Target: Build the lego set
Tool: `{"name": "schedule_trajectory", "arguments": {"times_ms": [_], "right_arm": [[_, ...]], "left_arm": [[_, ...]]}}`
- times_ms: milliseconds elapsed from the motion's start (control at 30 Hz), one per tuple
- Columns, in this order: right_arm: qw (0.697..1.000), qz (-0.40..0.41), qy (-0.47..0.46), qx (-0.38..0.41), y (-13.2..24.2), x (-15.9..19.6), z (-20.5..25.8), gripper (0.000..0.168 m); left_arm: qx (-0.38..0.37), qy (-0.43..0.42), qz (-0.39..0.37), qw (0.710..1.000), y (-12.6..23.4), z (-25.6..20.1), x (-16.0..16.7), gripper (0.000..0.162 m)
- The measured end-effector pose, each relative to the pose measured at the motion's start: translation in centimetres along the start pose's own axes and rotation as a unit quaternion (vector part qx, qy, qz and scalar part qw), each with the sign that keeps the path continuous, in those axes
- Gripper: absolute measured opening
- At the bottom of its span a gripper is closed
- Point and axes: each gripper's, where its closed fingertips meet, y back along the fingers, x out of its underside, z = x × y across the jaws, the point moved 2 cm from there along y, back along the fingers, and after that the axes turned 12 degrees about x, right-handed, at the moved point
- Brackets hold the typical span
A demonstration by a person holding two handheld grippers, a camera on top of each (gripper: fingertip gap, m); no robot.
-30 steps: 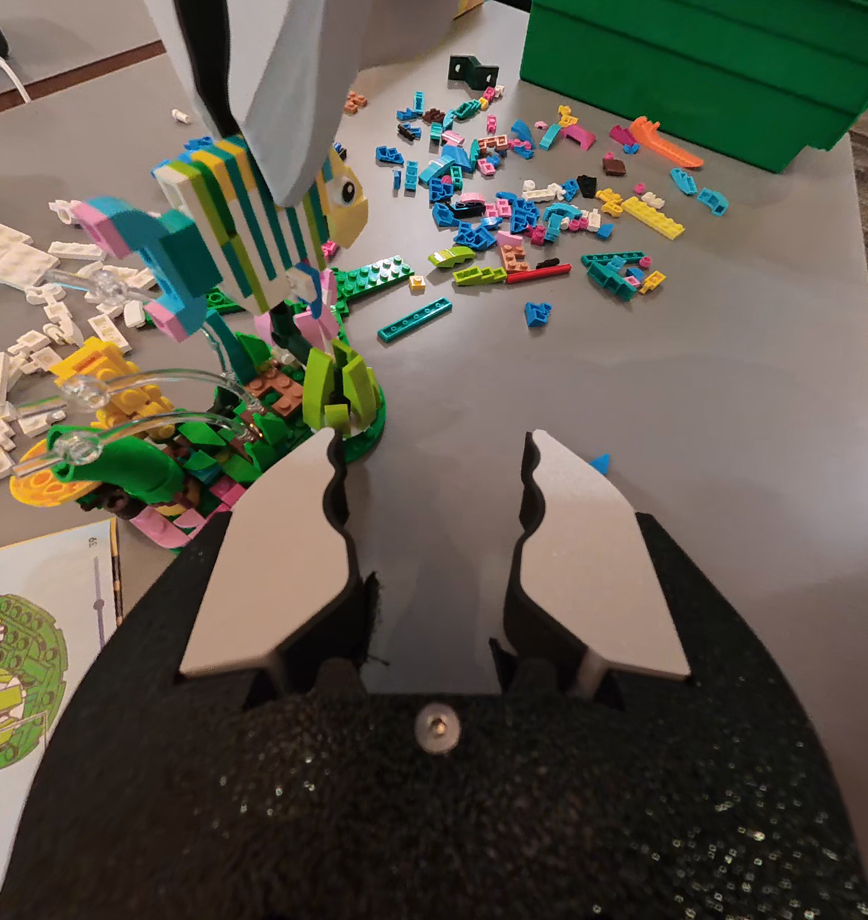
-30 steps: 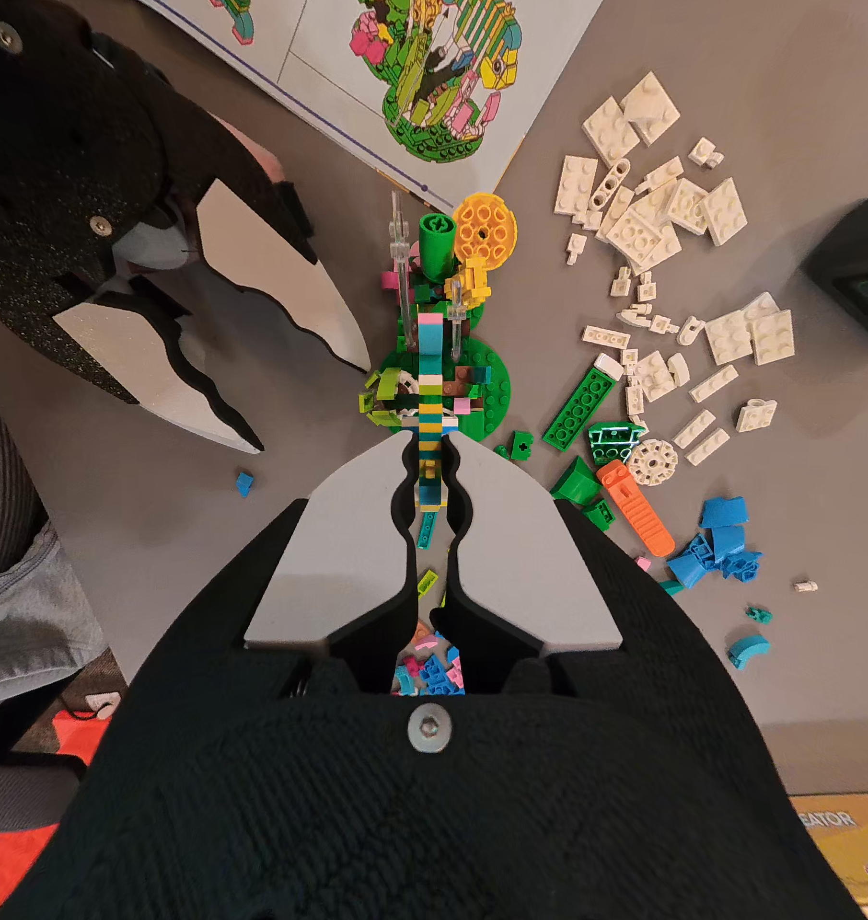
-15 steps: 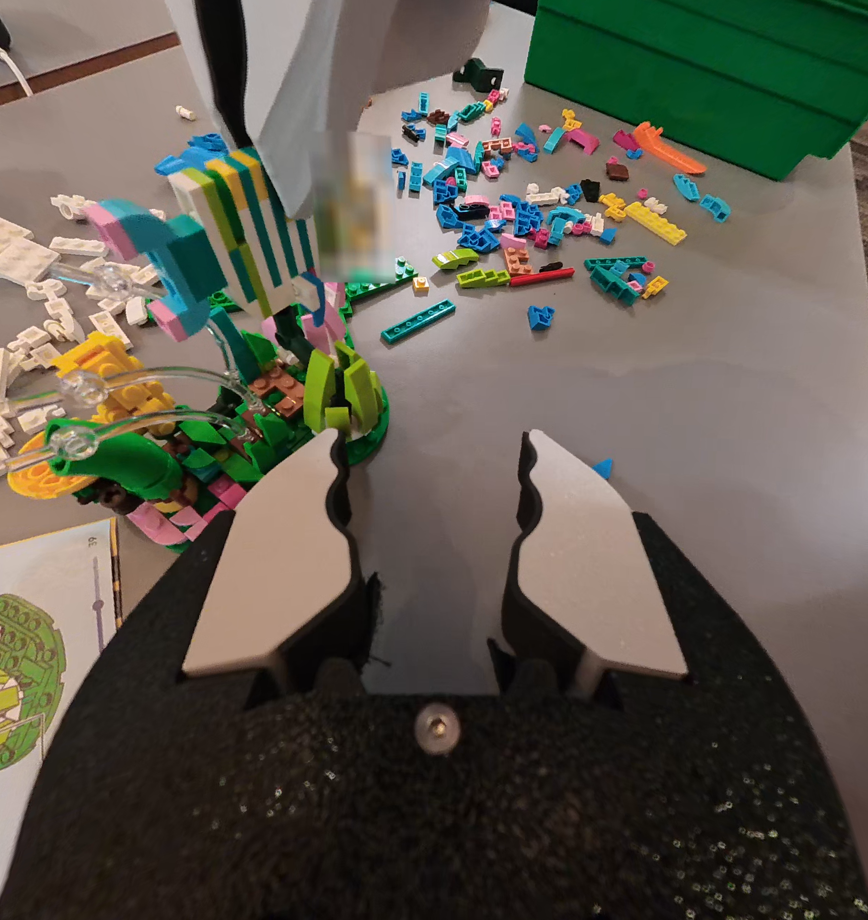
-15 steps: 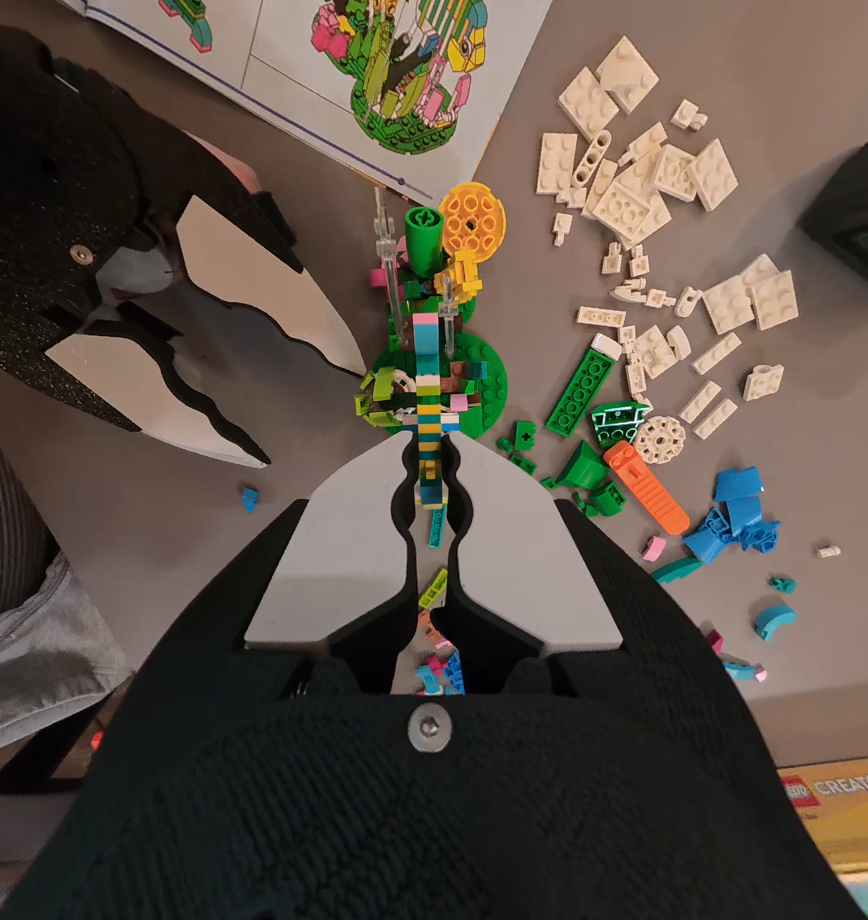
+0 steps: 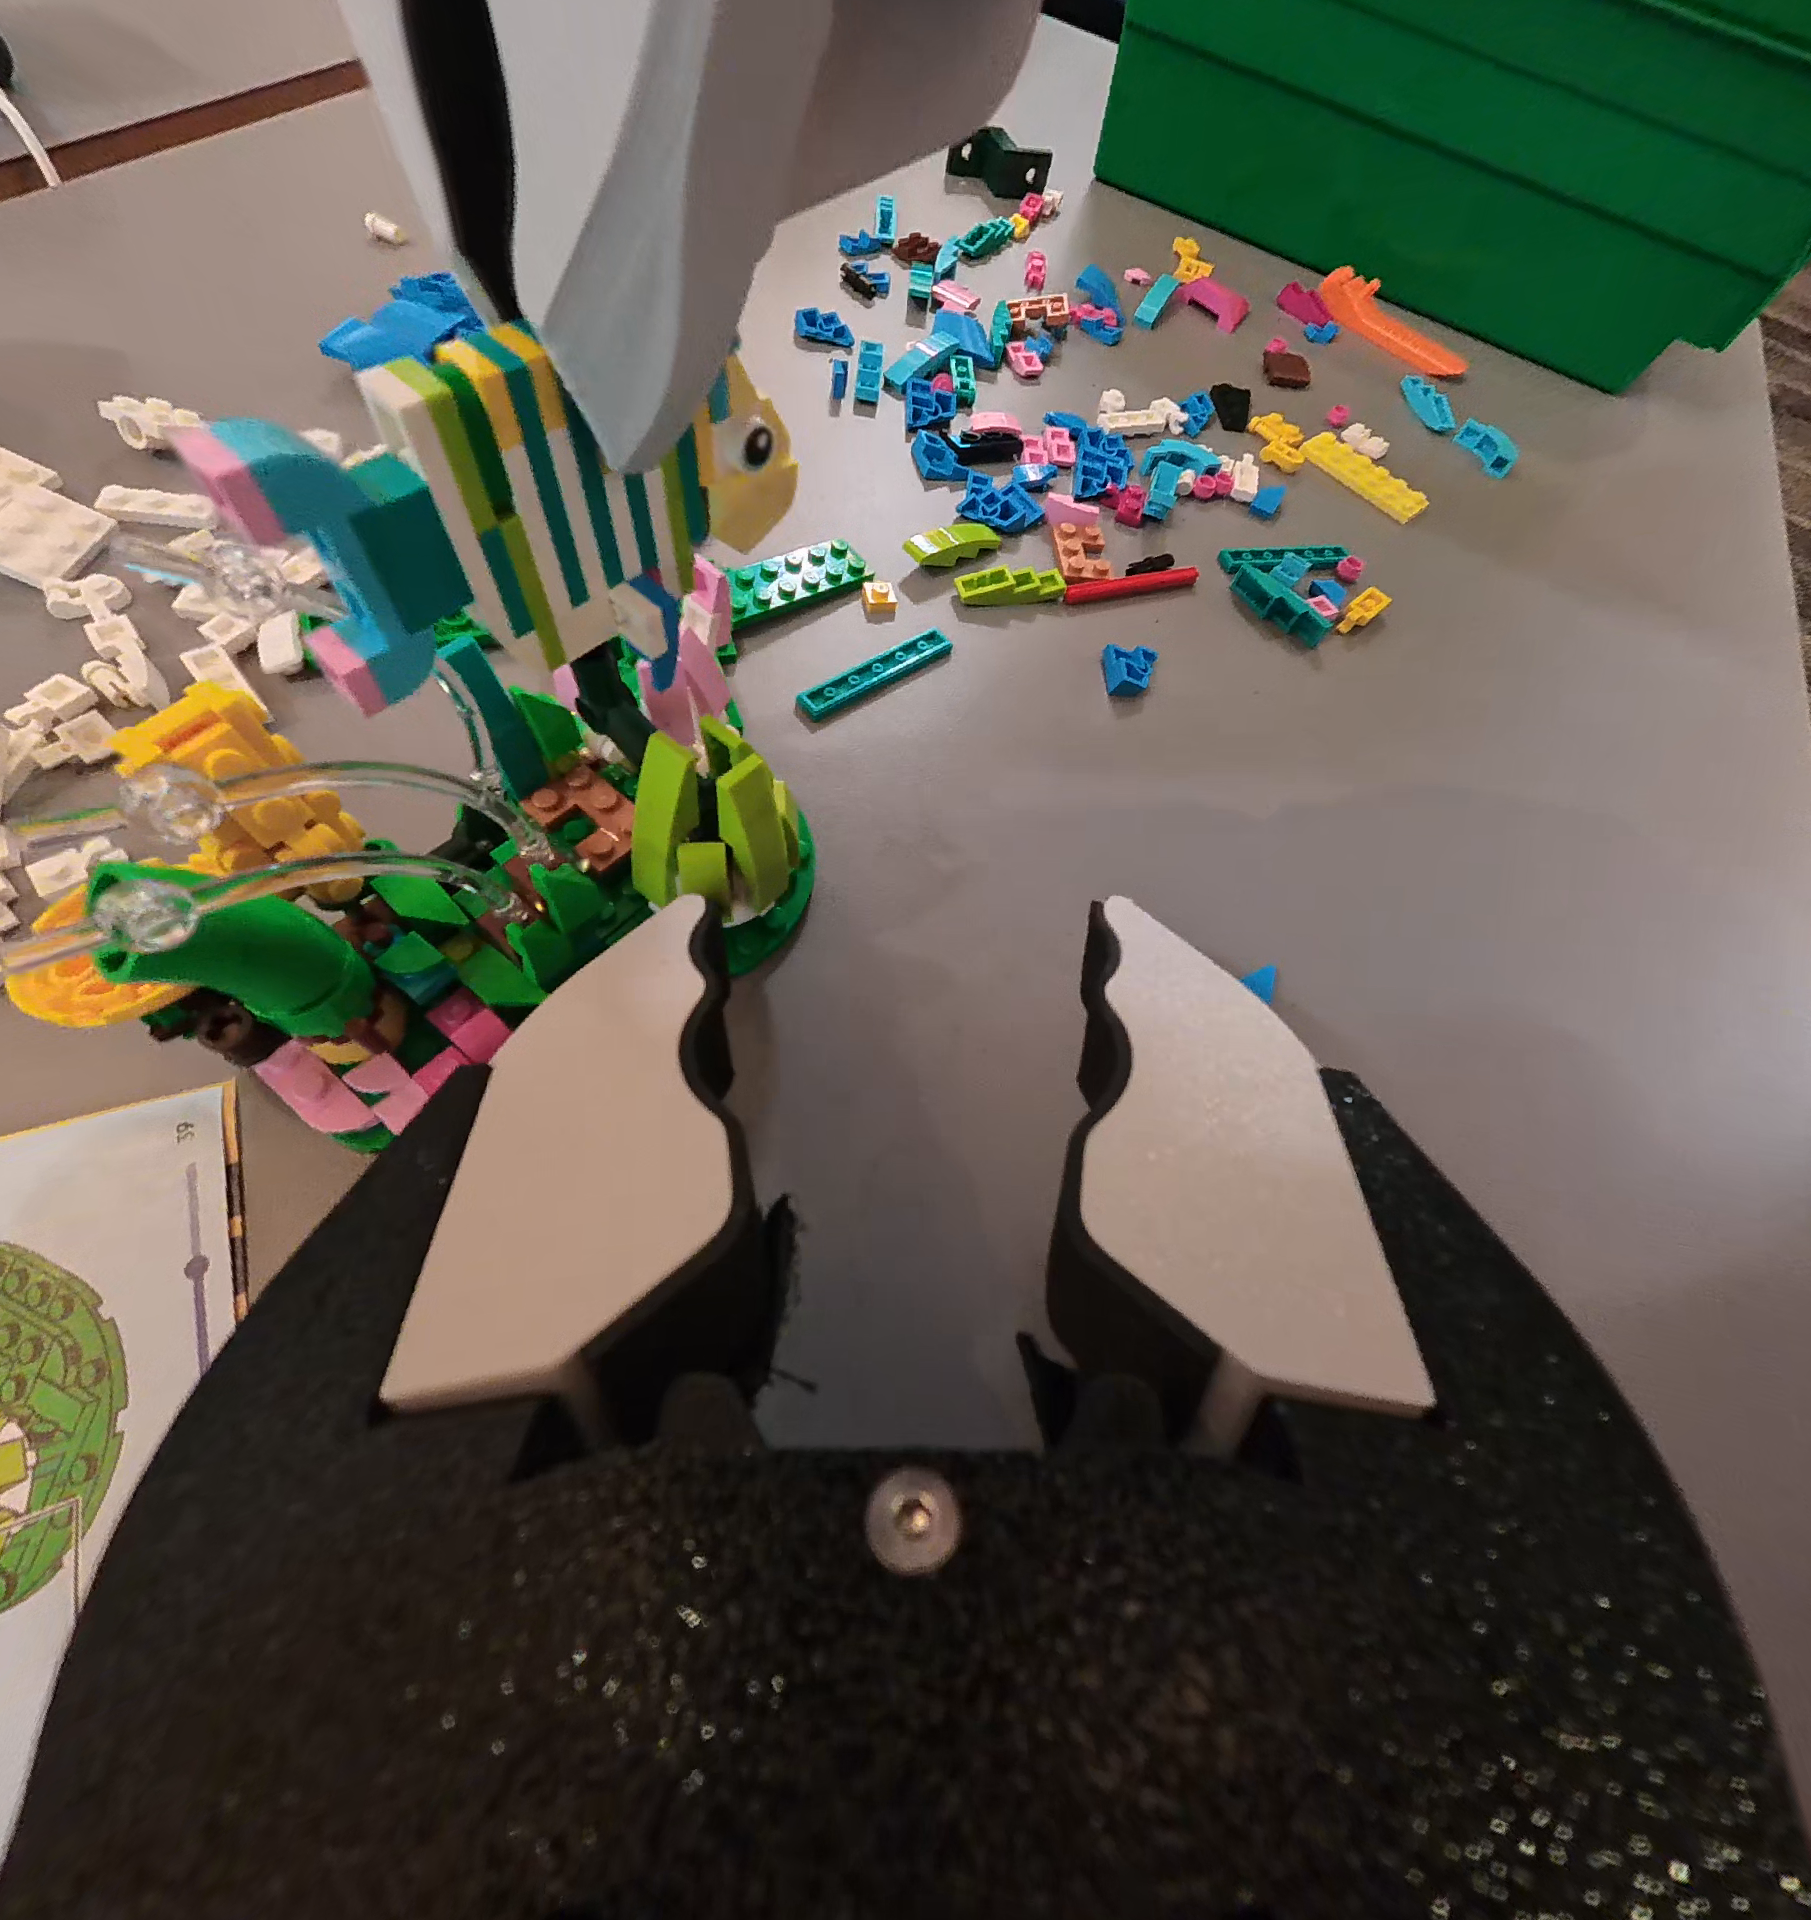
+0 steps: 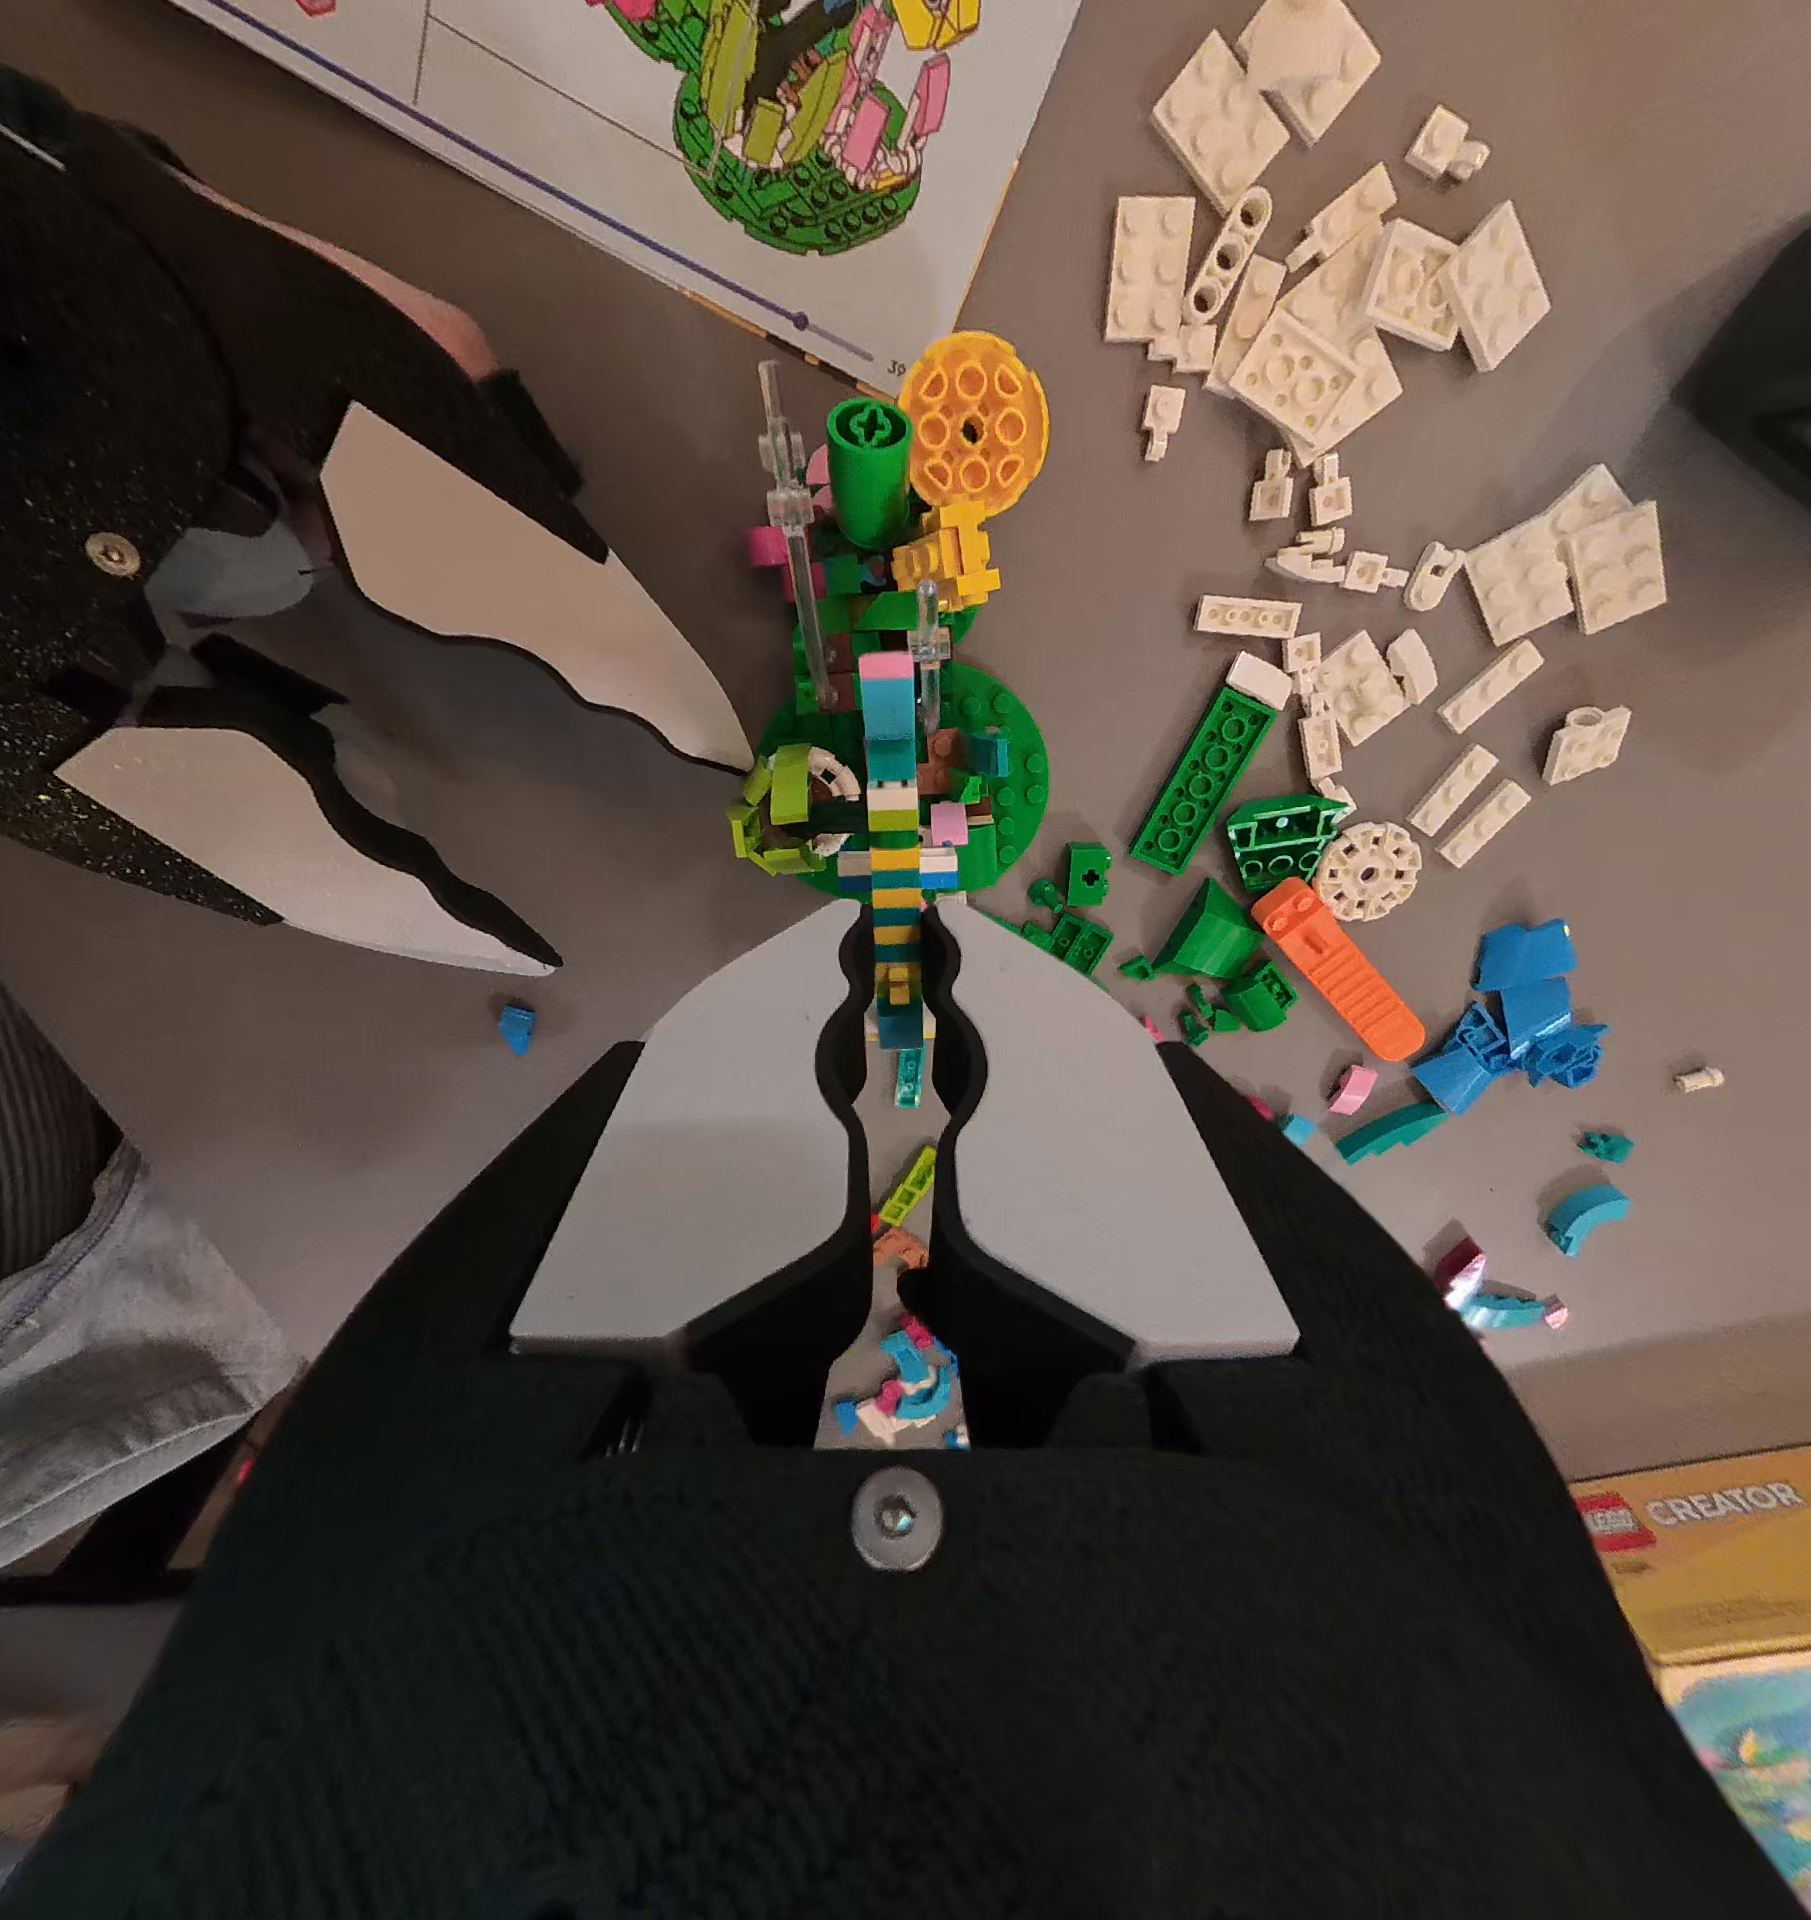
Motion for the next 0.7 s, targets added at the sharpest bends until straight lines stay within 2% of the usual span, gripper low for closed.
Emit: {"name": "schedule_trajectory", "arguments": {"times_ms": [500,633,700], "right_arm": [[1.0,0.018,0.007,-0.002,-0.1,0.1,0.3,0.007],[1.0,0.022,0.017,-0.006,-1.2,0.3,0.7,0.017],[0.999,0.021,0.027,0.002,-1.5,0.3,0.7,0.008]], "left_arm": [[0.001,0.009,0.016,1.0,0.0,-0.1,0.5,0.066],[-0.001,0.01,0.016,1.0,0.1,0.1,0.6,0.066],[-0.001,0.011,0.017,1.0,0.2,0.1,0.6,0.066]]}}
